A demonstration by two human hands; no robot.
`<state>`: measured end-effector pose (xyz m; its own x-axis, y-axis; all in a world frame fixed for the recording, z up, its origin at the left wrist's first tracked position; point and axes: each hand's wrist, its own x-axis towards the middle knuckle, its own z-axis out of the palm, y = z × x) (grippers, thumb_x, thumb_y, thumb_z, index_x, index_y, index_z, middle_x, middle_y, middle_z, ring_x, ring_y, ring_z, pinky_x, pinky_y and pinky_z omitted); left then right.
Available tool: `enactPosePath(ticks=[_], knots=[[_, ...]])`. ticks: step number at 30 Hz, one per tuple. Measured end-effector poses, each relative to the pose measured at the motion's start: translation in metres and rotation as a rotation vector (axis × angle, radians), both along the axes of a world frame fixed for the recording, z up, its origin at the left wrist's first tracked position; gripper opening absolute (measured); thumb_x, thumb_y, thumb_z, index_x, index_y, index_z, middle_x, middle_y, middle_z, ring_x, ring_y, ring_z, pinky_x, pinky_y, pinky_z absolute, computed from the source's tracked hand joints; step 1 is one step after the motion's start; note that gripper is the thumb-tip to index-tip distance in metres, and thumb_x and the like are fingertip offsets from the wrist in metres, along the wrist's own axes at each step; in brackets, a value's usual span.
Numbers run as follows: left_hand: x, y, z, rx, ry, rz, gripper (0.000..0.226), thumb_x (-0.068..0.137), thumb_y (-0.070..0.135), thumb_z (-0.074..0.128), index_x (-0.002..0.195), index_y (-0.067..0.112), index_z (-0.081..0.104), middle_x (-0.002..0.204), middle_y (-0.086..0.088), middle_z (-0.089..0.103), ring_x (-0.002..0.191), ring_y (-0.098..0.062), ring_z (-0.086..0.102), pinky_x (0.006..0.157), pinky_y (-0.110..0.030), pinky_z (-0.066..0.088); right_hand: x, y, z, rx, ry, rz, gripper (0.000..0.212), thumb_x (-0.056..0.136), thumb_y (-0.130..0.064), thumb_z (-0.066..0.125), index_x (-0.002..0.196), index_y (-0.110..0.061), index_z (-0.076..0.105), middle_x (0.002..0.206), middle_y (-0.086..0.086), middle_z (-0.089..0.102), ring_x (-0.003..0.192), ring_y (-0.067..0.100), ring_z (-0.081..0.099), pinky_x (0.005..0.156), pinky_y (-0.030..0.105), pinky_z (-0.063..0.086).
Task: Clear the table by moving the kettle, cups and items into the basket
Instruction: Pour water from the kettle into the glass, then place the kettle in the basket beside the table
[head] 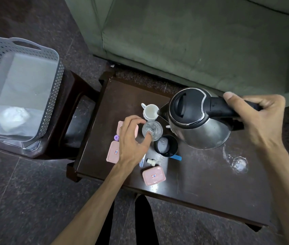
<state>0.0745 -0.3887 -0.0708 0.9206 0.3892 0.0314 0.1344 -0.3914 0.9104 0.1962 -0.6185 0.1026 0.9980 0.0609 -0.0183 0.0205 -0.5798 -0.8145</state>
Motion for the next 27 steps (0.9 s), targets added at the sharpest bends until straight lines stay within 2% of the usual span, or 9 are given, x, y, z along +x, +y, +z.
enactPosePath(ticks=[3,5,7,11,15,17,20,24,27], knots=[[0.008,0.008,0.031,-0.143,-0.039,0.017,0.033,0.082,0.018,0.064,0.114,0.009,0.069,0.122,0.001,0.062,0.117,-0.021,0.062,0.101,-0.045,0.050,0.007,0.023,0.012,0.057,-0.040,-0.002,0.074,0.089,-0.042,0.076,0.052,0.000,0.027,0.061,0.018,0.015,0.058,0.030,0.014,0.047,0.036,0.012],[0.012,0.016,0.051,-0.214,-0.066,0.021,0.038,0.084,0.022,0.062,0.119,0.009,0.069,0.125,0.001,0.063,0.120,-0.023,0.063,0.100,-0.043,0.050,0.013,0.043,0.016,0.117,-0.064,-0.001,0.073,0.090,-0.040,0.074,0.049,0.003,0.030,0.057,0.021,0.016,0.055,0.034,0.015,0.046,0.030,0.012],[0.015,0.027,0.068,-0.264,-0.101,0.019,0.043,0.086,0.027,0.060,0.124,0.008,0.067,0.128,-0.001,0.064,0.121,-0.024,0.062,0.100,-0.038,0.050,0.018,0.068,0.016,0.185,-0.072,0.004,0.074,0.090,-0.039,0.073,0.048,0.006,0.032,0.055,0.025,0.019,0.054,0.037,0.015,0.046,0.031,0.013],[0.019,0.069,0.087,-0.341,-0.148,0.108,0.051,0.089,0.030,0.060,0.135,0.006,0.060,0.135,-0.005,0.061,0.124,-0.025,0.061,0.102,-0.041,0.051,0.025,0.132,0.005,0.330,-0.045,-0.022,0.074,0.087,-0.042,0.073,0.047,0.005,0.031,0.051,0.022,0.019,0.048,0.022,0.018,0.046,0.033,0.014],[0.017,0.130,0.092,-0.297,-0.177,0.195,0.058,0.091,0.031,0.064,0.142,0.006,0.053,0.143,-0.008,0.055,0.130,-0.027,0.058,0.101,-0.042,0.052,0.028,0.209,-0.006,0.495,0.026,-0.009,0.064,0.085,-0.043,0.075,0.041,-0.021,0.033,0.043,-0.008,0.027,0.044,0.013,0.025,0.045,0.030,0.016],[0.015,0.166,0.095,-0.275,-0.182,0.241,0.060,0.090,0.033,0.066,0.143,0.010,0.051,0.144,-0.008,0.053,0.130,-0.026,0.057,0.101,-0.037,0.052,0.028,0.252,-0.011,0.563,0.045,0.017,0.062,0.084,-0.043,0.075,0.041,-0.024,0.034,0.044,-0.008,0.028,0.045,0.013,0.025,0.046,0.031,0.016],[0.012,0.221,0.099,-0.220,-0.191,0.321,0.061,0.089,0.035,0.068,0.144,0.014,0.051,0.142,-0.004,0.052,0.131,-0.017,0.056,0.101,-0.026,0.050,0.026,0.317,-0.017,0.631,0.070,0.058,0.065,0.084,-0.040,0.075,0.044,-0.017,0.028,0.044,-0.002,0.028,0.043,0.011,0.026,0.045,0.026,0.018],[0.005,0.292,0.102,-0.141,-0.174,0.367,0.066,0.089,0.039,0.069,0.146,0.013,0.049,0.143,-0.006,0.051,0.133,-0.021,0.054,0.104,-0.031,0.050,0.026,0.397,-0.026,0.689,0.102,0.113,0.068,0.084,-0.039,0.075,0.045,-0.011,0.027,0.046,0.004,0.028,0.044,0.014,0.027,0.044,0.024,0.021],[0.000,0.339,0.098,-0.103,-0.143,0.383,0.073,0.088,0.040,0.073,0.148,0.009,0.046,0.146,-0.009,0.047,0.134,-0.020,0.053,0.109,-0.035,0.050,0.022,0.451,-0.037,0.739,0.124,0.171,0.067,0.084,-0.038,0.076,0.046,-0.012,0.027,0.048,0.002,0.026,0.049,0.017,0.024,0.046,0.029,0.018]])
